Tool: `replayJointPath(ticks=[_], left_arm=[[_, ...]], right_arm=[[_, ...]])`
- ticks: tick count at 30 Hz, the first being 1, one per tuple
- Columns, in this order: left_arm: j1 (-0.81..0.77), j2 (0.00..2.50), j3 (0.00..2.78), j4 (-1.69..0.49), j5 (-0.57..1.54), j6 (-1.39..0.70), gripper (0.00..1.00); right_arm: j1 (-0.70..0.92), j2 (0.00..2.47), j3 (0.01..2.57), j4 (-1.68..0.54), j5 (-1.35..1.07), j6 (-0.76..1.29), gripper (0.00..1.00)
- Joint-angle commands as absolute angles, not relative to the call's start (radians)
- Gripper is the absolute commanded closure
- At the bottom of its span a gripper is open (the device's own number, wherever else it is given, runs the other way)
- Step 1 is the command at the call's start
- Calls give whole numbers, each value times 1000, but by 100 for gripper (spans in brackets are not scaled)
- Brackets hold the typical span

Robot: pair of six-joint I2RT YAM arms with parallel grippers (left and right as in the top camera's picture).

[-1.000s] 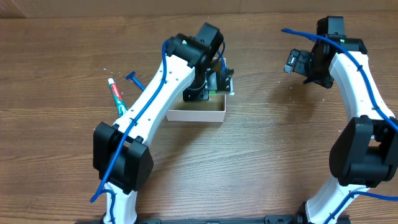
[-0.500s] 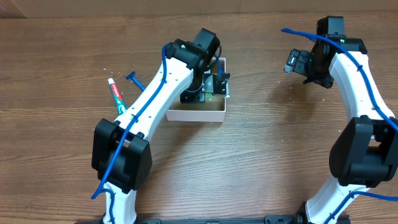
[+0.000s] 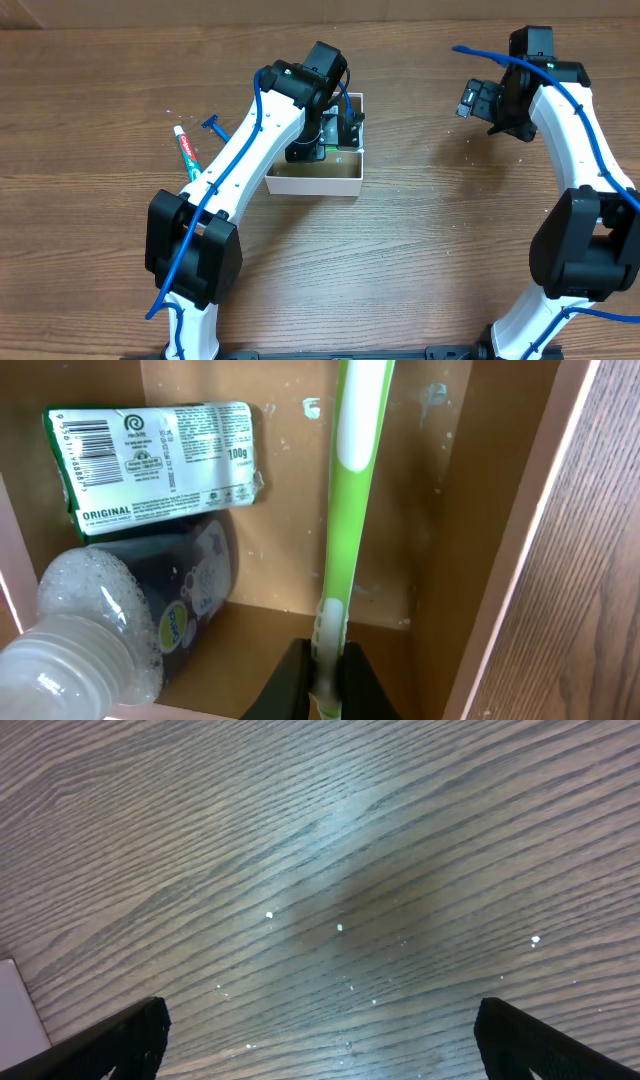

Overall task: Pack container
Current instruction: 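Carry the toothbrush with the left gripper and lower it into the box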

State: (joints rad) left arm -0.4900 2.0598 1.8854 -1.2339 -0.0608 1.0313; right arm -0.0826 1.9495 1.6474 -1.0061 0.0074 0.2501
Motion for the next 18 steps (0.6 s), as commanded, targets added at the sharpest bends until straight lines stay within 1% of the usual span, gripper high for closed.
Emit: replayJointPath(ticks=[1,9,17,18], left_arm=[[-490,2048,1880,-1227,-55,1063,96],[-490,2048,1880,-1210,-52,1218,96],[-492,2048,1880,-1192,-6,1257,96],[-491,2048,1880,-1194,-7,1254,93]], right_arm=[[-79,1921,1664,-1000,13,246,0],[-79,1921,1664,-1000,13,246,0],[-79,1921,1664,-1000,13,246,0],[-79,1921,1664,-1000,13,246,0]])
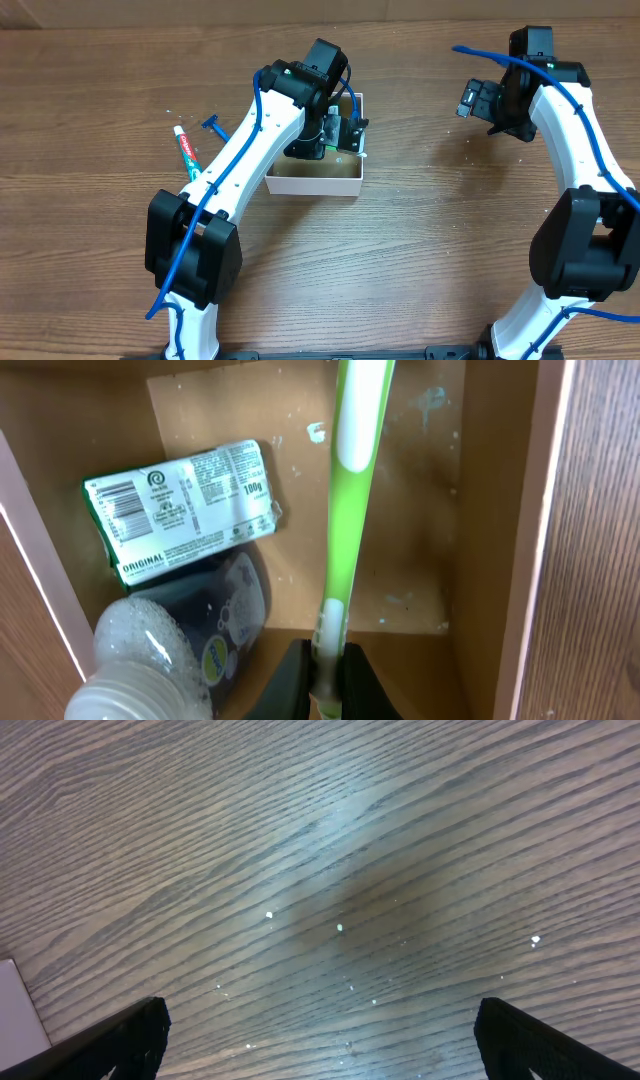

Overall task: Pack container
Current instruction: 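Carry the toothbrush with the left gripper and lower it into the box, then release the toothbrush and move the left gripper to the toothpaste tube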

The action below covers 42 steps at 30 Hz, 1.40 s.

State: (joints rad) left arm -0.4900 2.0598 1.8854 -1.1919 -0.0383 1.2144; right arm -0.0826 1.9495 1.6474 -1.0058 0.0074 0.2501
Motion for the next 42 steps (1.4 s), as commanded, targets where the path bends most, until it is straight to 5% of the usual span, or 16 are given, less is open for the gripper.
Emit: replayJointPath(ticks=[1,3,15,17,21,27,33,38,42], left_arm=[[-491,2048,1880,-1197,-6,1253,71],[-491,2048,1880,-1200,-7,1241,56],[-507,2041,1923,-1200,-7,1121,54],[-516,2024,1997,-1205,37,923,44],[-515,1982,2130,-1251,129,552,0],[-439,1900,2226,-1367,128,270,0],[-155,1822,2236,-1409,126,-43,0],[104,1837,2149,-1424,115,-185,0],[164,1842,2000,-1349,81,-211,0]], right_arm=[[-79,1921,1664,-1000,13,246,0],[-79,1921,1664,-1000,13,246,0],[-79,1921,1664,-1000,13,246,0],[-79,1921,1664,-1000,13,246,0],[-79,1921,1664,-1000,13,246,0],[-79,1921,1664,-1000,13,246,0],[-79,1921,1664,-1000,13,246,0],[-79,1921,1664,-1000,13,246,0],[-79,1921,1664,-1000,13,246,0]])
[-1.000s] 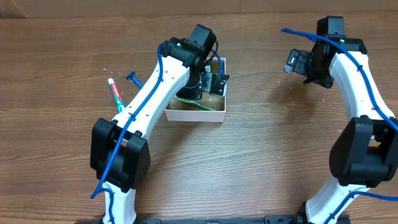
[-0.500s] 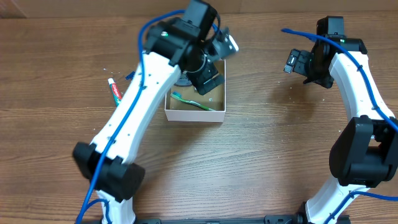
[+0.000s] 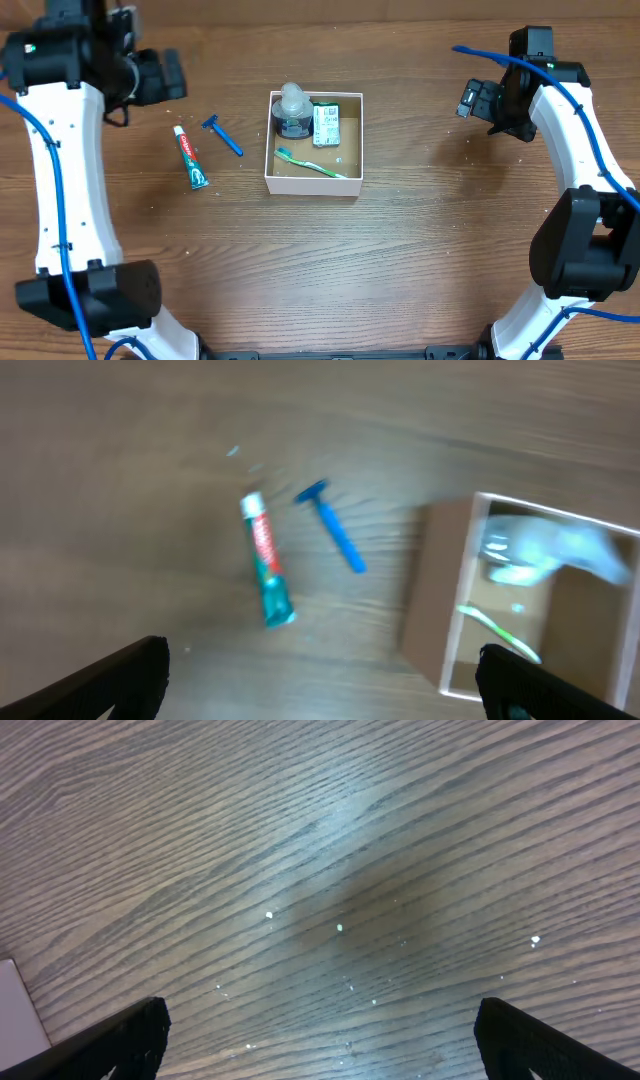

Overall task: Pack container
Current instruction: 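Release the toothbrush and move the left gripper to the toothpaste tube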

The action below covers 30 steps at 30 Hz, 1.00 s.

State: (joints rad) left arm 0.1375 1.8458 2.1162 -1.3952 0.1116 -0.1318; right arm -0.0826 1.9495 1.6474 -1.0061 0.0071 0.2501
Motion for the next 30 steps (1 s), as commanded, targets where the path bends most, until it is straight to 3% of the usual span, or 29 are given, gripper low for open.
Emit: replayJointPath(ticks=[1,12,16,22,30], left_arm=[[167,1843,1948,-1304,78,-211,0],[163,1844,1473,-862,23,-262,4],[137,1869,1374,-733,-55,-190,1],[130,1969,1378,-714,-51,-184,0],[130,2117,1476,-841,-1,-199,0]], right_arm=[[-79,1921,1664,-1000,13,246,0],[-79,1921,1664,-1000,13,246,0],[-79,1921,1664,-1000,13,246,0],[-79,1921,1664,-1000,13,246,0],[-79,1921,1664,-1000,13,246,0]])
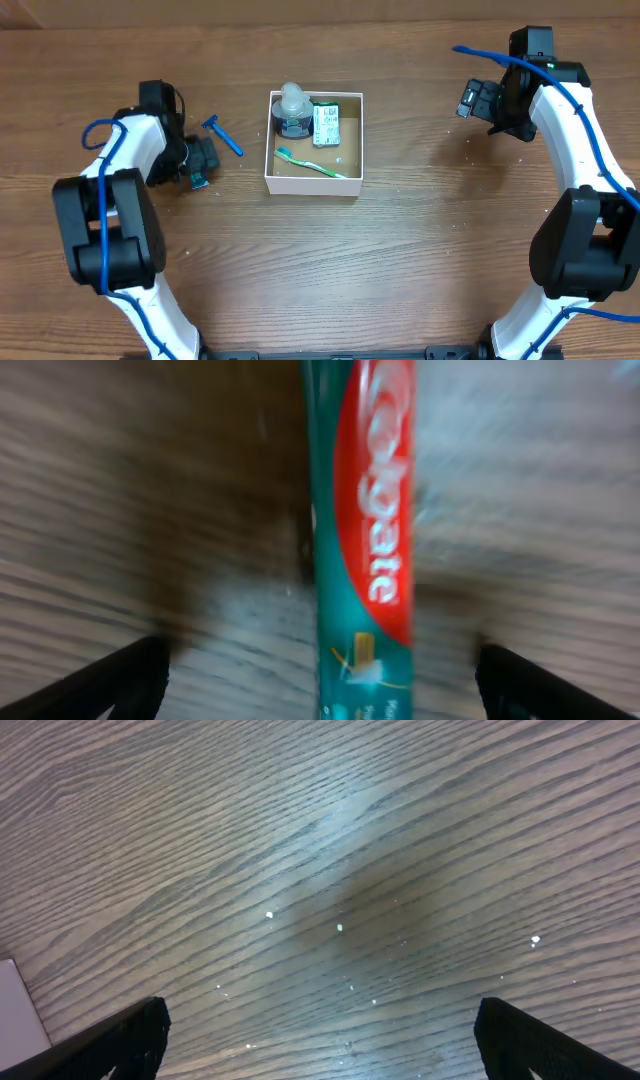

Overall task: Pack container
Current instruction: 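Release the toothbrush and move the left gripper to the toothpaste tube, then lower the left gripper and grasp the red-green toothpaste tube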

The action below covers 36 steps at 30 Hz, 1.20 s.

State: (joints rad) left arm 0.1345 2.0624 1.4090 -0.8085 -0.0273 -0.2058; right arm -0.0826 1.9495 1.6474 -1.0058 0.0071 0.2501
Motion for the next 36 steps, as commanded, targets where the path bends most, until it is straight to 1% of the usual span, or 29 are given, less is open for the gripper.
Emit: replayJointPath(ticks=[1,5,8,10,12,13,15,16,19,21,24,26,30,36], left_arm=[[130,2136,1503,-865,1,-199,0],[130,2193,1587,-934,1,-198,1],[130,2204,1594,-921,1,-198,2],[130,2204,1594,-904,0,-198,5],[130,2204,1594,-891,0,-198,10],[130,2204,1594,-885,0,-198,17],[130,2204,1594,-879,0,-199,37],[130,2204,1594,-879,0,-198,44],[130,2204,1594,-879,0,-198,58],[130,2204,1594,-882,0,-199,68],[130,2204,1596,-892,1,-198,78],[130,2204,1616,-924,1,-198,81],[130,2204,1715,-1023,-1,-197,82],[129,2203,1936,-1207,1,-197,85]], right_arm=[[-79,1921,1664,-1000,13,247,0],[-79,1921,1664,-1000,13,246,0],[-79,1921,1664,-1000,13,246,0],[-79,1921,1664,-1000,13,246,0],[-79,1921,1664,-1000,13,246,0],[-79,1921,1664,-1000,13,246,0],[-79,1921,1664,-1000,13,246,0],[-79,1921,1664,-1000,13,246,0],[-79,1921,1664,-1000,13,246,0],[-79,1921,1664,-1000,13,246,0],[-79,1921,1664,-1000,13,246,0],[-79,1921,1664,-1000,13,246,0],[-79,1921,1664,-1000,13,246,0],[-79,1921,1664,-1000,13,246,0]])
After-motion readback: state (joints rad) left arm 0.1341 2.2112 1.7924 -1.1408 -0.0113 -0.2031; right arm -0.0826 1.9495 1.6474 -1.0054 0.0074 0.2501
